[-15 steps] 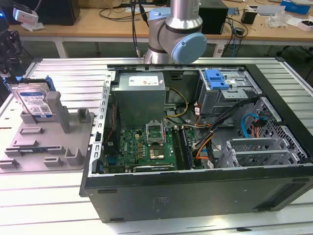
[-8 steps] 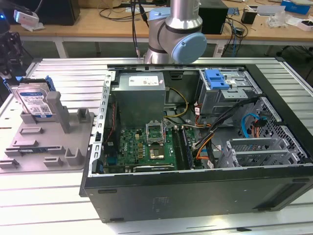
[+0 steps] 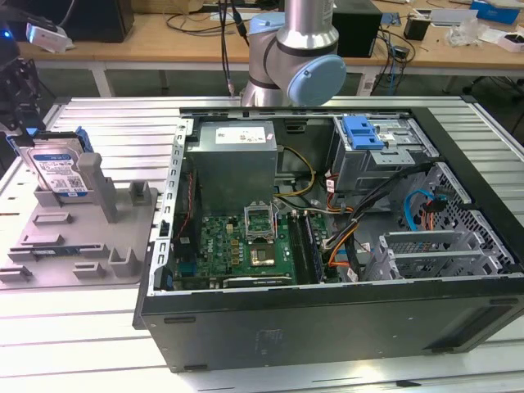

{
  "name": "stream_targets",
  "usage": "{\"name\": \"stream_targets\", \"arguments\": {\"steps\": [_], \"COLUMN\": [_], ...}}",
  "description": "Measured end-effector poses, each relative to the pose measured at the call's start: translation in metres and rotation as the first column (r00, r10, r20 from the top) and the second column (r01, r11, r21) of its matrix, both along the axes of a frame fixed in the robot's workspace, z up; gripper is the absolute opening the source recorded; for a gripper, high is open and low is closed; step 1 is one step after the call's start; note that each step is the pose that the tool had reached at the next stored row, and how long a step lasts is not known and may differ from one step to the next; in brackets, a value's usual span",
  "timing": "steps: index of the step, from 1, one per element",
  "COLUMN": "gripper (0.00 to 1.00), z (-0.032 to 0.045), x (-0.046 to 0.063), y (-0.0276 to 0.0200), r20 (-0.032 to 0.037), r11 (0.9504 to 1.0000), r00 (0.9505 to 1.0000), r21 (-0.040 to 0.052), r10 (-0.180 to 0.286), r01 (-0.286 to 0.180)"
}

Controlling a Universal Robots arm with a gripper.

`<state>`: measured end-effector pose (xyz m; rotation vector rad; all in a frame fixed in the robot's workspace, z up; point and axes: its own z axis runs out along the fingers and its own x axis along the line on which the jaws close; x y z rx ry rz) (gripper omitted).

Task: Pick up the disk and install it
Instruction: 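Pick up the disk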

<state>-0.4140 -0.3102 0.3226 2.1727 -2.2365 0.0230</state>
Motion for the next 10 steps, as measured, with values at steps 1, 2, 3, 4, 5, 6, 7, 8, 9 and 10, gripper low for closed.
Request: {"name": "stream_targets", "arguments": {"steps": [1,2,3,4,5,6,7,8,9,10], "gripper": [0.48,0.48,0.48,0.48,0.48,0.48,0.48,0.48,0.48,0.48], "z": [-0.0008,-0.0014,-0.0017,-0.0023,-0.0027,-0.0036,-0.0042,-0.0050,-0.0056,-0.0061], "x": [0.0000,0.0000,0.0000,0.0000,0.0000,0.0000,0.0000,0.0000,0.0000,0.0000], "y": [0.0000,0.0001,0.0001,0.0002,0.0002,0.0002,0.0003,0.0004,0.0006,0.0008], "r20": [0.0001,0.0002,0.0002,0.0002,0.0001,0.0001,0.0001,0.0001,0.0002,0.0001], "r11": [1.0000,1.0000,1.0000,1.0000,1.0000,1.0000,1.0000,1.0000,1.0000,1.0000], "r00": [1.0000,1.0000,1.0000,1.0000,1.0000,1.0000,1.0000,1.0000,1.0000,1.0000], "r21": [0.0000,0.0001,0.0001,0.0001,0.0001,0.0001,0.0000,0.0000,0.0001,0.0001], "r10": [0.000,0.000,0.000,0.000,0.000,0.000,0.000,0.000,0.000,0.000], "r01": [0.000,0.000,0.000,0.000,0.000,0.000,0.000,0.000,0.000,0.000]}}
